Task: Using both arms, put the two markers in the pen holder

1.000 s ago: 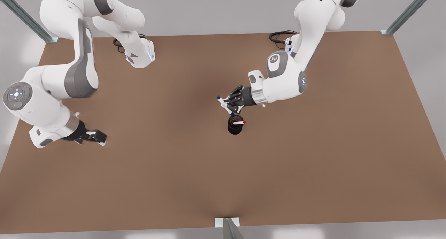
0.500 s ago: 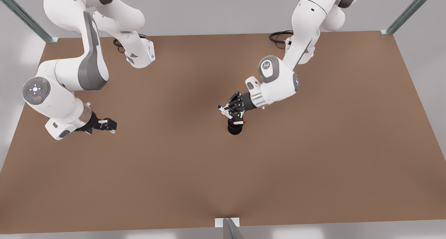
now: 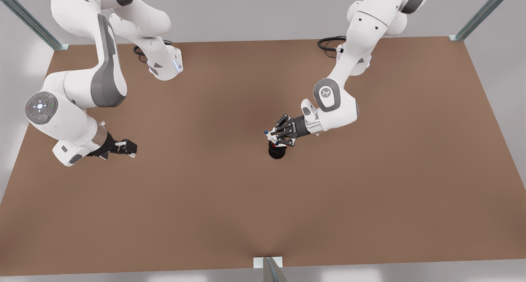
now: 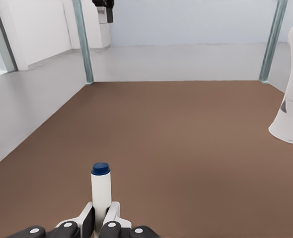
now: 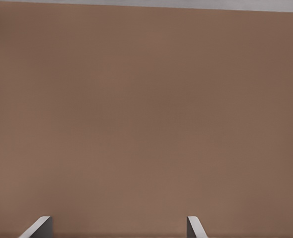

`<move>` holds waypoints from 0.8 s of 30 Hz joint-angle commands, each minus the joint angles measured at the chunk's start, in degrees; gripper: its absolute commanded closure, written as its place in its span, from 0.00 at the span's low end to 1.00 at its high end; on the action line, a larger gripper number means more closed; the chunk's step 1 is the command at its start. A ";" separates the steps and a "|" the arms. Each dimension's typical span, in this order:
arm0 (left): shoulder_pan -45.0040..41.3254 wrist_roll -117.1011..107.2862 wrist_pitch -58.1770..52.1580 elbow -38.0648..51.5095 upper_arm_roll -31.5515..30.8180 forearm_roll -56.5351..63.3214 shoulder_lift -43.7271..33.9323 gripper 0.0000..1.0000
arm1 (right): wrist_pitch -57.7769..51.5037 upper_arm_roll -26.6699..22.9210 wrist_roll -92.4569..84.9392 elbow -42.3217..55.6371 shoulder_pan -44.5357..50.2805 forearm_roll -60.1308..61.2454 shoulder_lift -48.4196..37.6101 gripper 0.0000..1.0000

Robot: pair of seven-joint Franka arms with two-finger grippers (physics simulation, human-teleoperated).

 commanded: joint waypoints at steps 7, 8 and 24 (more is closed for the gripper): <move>0.24 16.42 -0.78 0.70 0.06 -2.42 2.50 0.79 | 0.01 0.01 -1.85 0.03 0.09 0.05 -0.05 0.00; 0.15 16.42 -0.78 1.57 0.06 -2.42 3.20 0.79 | 0.01 0.01 -1.85 0.03 0.09 0.05 -0.05 0.00; -0.20 16.42 0.01 -1.15 -0.03 -2.34 3.73 0.79 | 0.10 0.01 -1.85 0.12 0.09 0.14 -0.05 0.00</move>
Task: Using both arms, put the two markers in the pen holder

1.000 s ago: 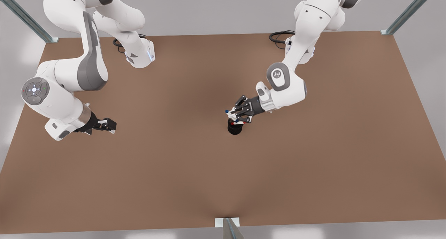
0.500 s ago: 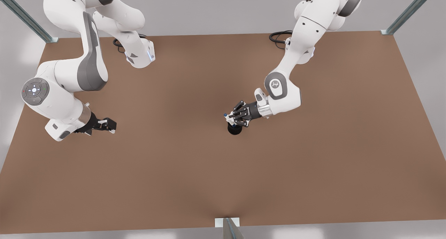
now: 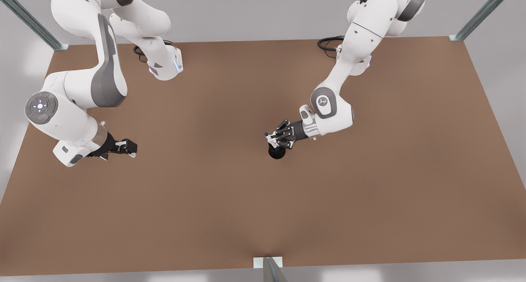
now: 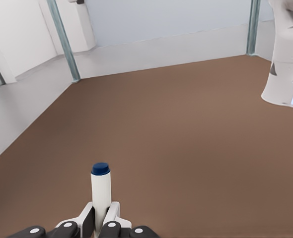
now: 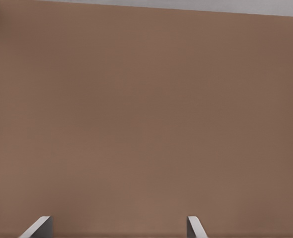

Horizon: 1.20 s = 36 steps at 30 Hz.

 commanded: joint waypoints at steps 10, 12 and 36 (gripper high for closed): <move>-0.82 2.70 0.81 -1.65 -0.03 0.61 -0.04 0.79 | 0.00 0.01 -0.52 0.07 0.08 0.05 -0.06 0.00; -0.90 2.70 0.90 -1.65 -0.03 0.61 0.14 0.79 | 0.00 0.01 -0.52 0.07 0.08 0.05 -0.06 0.00; 3.57 -48.31 0.46 4.24 0.41 30.54 -2.93 0.00 | 0.00 0.27 -0.43 0.15 0.08 0.23 0.03 0.00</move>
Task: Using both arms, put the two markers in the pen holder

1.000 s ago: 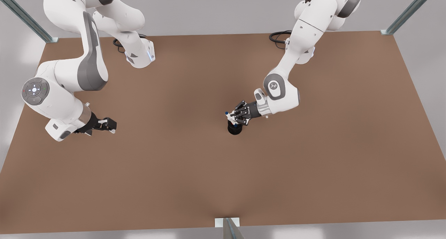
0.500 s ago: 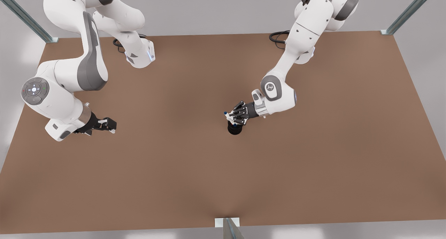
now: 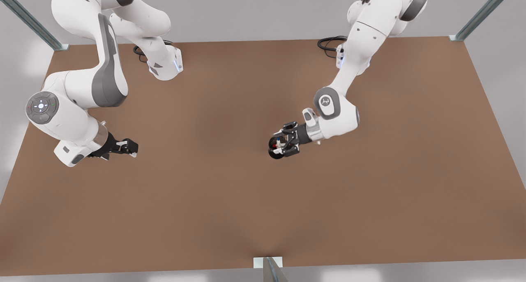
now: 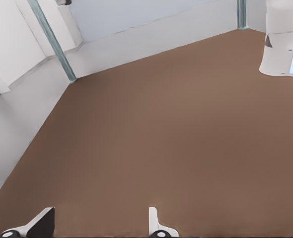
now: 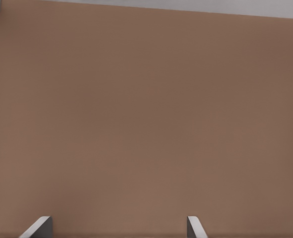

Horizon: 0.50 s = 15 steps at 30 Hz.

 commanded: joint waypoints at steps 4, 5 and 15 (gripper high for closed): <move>12.11 -117.66 -42.56 25.37 1.76 57.43 -2.64 0.00 | 0.07 -0.04 -0.15 0.12 -0.01 0.00 -0.05 0.00; 12.11 -129.37 -51.56 30.05 5.18 65.36 -2.64 0.00 | 0.07 -0.04 -0.15 0.12 -0.01 0.09 0.03 0.00; 15.81 -139.76 -49.99 34.98 9.49 76.00 -3.78 0.00 | 0.07 0.05 -0.24 0.12 -0.18 0.09 0.03 0.00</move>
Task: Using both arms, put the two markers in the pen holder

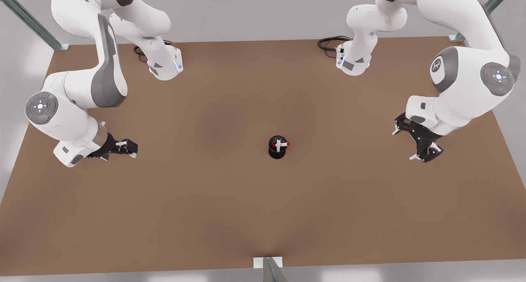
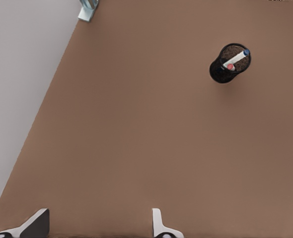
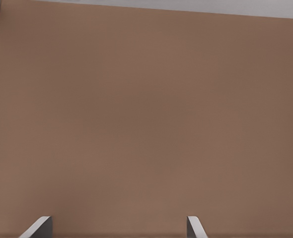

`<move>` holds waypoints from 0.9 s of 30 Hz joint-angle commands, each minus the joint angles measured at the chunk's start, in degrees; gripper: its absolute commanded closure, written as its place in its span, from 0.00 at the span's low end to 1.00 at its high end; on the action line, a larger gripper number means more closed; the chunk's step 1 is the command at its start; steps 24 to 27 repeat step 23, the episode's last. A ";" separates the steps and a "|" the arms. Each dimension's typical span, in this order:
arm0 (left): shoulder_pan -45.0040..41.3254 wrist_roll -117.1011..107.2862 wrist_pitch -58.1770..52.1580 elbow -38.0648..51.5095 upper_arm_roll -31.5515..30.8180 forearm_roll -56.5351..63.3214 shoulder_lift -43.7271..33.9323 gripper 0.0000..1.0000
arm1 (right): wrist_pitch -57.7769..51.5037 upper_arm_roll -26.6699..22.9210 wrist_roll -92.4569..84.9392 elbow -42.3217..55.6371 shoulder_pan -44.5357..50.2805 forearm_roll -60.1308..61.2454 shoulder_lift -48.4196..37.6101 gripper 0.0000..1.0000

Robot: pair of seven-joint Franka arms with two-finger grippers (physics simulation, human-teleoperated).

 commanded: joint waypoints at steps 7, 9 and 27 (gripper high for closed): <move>0.13 -65.83 -3.00 0.86 0.18 2.71 0.81 0.00 | -0.01 0.00 -0.09 0.03 0.00 0.04 -0.06 0.00; -0.05 -65.92 -3.08 0.86 0.18 2.53 0.72 0.00 | -0.01 0.00 -0.09 0.11 0.09 0.04 -0.06 0.00; -0.05 -66.97 -3.00 0.86 0.10 2.53 0.72 0.00 | -0.10 0.00 -0.27 1.52 -0.26 -0.04 0.73 0.00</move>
